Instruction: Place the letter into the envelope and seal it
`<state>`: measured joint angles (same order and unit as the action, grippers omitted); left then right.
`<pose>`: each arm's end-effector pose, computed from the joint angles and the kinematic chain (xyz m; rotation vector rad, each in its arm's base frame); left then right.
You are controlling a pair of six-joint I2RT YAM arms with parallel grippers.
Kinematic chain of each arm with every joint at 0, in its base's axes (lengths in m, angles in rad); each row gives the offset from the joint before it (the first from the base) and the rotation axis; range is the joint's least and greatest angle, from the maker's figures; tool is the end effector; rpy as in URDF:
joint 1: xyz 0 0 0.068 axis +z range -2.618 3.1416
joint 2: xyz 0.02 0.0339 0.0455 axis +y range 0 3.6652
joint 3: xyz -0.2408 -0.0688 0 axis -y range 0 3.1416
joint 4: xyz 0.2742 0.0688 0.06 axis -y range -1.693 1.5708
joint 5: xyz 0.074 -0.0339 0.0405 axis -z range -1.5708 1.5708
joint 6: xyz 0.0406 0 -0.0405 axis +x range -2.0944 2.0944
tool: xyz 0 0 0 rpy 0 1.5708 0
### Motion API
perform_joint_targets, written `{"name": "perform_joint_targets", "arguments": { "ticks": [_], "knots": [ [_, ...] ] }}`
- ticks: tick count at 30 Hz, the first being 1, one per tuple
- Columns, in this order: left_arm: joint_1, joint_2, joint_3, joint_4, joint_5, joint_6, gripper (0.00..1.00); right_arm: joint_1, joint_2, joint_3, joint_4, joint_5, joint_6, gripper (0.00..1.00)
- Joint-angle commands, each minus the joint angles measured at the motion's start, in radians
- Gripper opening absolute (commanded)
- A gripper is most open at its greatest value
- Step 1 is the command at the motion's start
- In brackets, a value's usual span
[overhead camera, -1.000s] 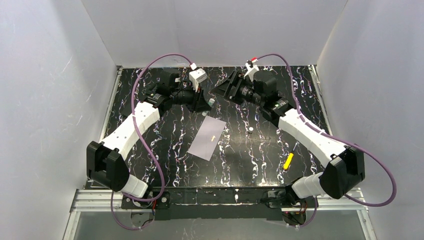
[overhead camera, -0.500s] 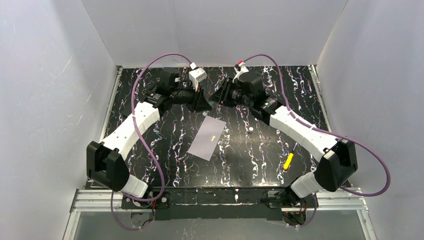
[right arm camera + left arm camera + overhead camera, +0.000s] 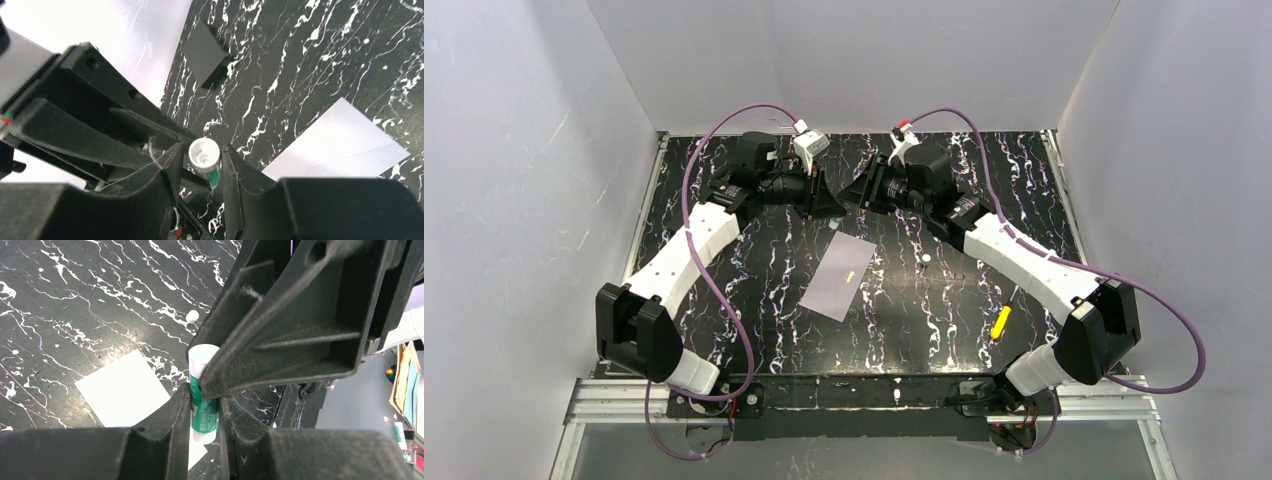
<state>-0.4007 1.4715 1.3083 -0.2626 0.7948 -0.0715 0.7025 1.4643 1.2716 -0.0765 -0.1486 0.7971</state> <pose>0.3291 -0.1709 0.3255 0.8408 1.8391 -1.0909 0.2900 0.2534 0.3290 -0.0187 2.0085 1.1499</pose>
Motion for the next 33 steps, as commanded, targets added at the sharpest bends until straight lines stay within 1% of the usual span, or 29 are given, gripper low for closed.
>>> {"name": "perform_joint_targets", "arguments": {
  "ticks": [1, 3, 4, 7, 9, 10, 12, 14, 15, 17, 20, 22, 24, 30, 32, 33],
  "knots": [
    [0.008, -0.048, 0.011, 0.047, 0.024, -0.025, 0.0, 0.006, -0.039, -0.016, 0.052, -0.032, 0.017, 0.43],
    [0.009, -0.045, 0.009, 0.052, 0.017, -0.03, 0.0, 0.006, -0.034, -0.008, 0.047, -0.031, 0.022, 0.42],
    [0.008, -0.044, 0.009, 0.052, 0.017, -0.03, 0.0, 0.006, -0.033, -0.01, 0.047, -0.032, 0.027, 0.39],
    [0.009, -0.043, 0.008, 0.051, 0.016, -0.029, 0.0, 0.006, -0.044, -0.023, 0.065, -0.024, 0.039, 0.21],
    [0.011, -0.046, 0.008, 0.044, 0.021, -0.027, 0.0, 0.004, -0.054, -0.034, 0.09, -0.021, 0.033, 0.17],
    [0.012, -0.046, 0.005, 0.041, 0.029, -0.027, 0.0, 0.001, -0.061, -0.045, 0.112, -0.024, 0.029, 0.18],
    [0.015, -0.049, 0.004, 0.024, 0.06, -0.027, 0.0, -0.009, -0.075, -0.07, 0.174, -0.041, 0.016, 0.22],
    [0.019, -0.047, 0.006, 0.004, 0.106, -0.027, 0.0, -0.023, -0.086, -0.094, 0.221, -0.072, -0.003, 0.32],
    [0.019, -0.051, 0.004, -0.005, 0.107, -0.028, 0.0, -0.03, -0.088, -0.1, 0.23, -0.081, -0.005, 0.37],
    [0.019, -0.062, -0.011, -0.005, 0.095, -0.027, 0.0, -0.037, -0.091, -0.101, 0.228, -0.082, -0.003, 0.43],
    [0.018, -0.069, -0.026, 0.0, 0.075, -0.027, 0.0, -0.037, -0.069, -0.07, 0.184, -0.089, 0.002, 0.47],
    [0.019, -0.063, -0.025, 0.003, 0.066, -0.028, 0.0, -0.038, -0.047, -0.041, 0.126, -0.088, 0.002, 0.48],
    [0.018, -0.062, -0.024, 0.007, 0.048, -0.033, 0.0, -0.037, -0.031, -0.029, 0.102, -0.107, 0.005, 0.48],
    [0.018, -0.051, -0.019, 0.015, 0.021, -0.039, 0.0, -0.037, -0.031, -0.045, 0.124, -0.134, 0.033, 0.51],
    [0.019, -0.051, -0.022, 0.021, 0.025, -0.042, 0.0, -0.037, -0.029, -0.047, 0.13, -0.13, 0.04, 0.48],
    [0.018, -0.052, -0.024, 0.024, 0.027, -0.044, 0.0, -0.037, -0.03, -0.05, 0.133, -0.126, 0.042, 0.45]
  ]
}}
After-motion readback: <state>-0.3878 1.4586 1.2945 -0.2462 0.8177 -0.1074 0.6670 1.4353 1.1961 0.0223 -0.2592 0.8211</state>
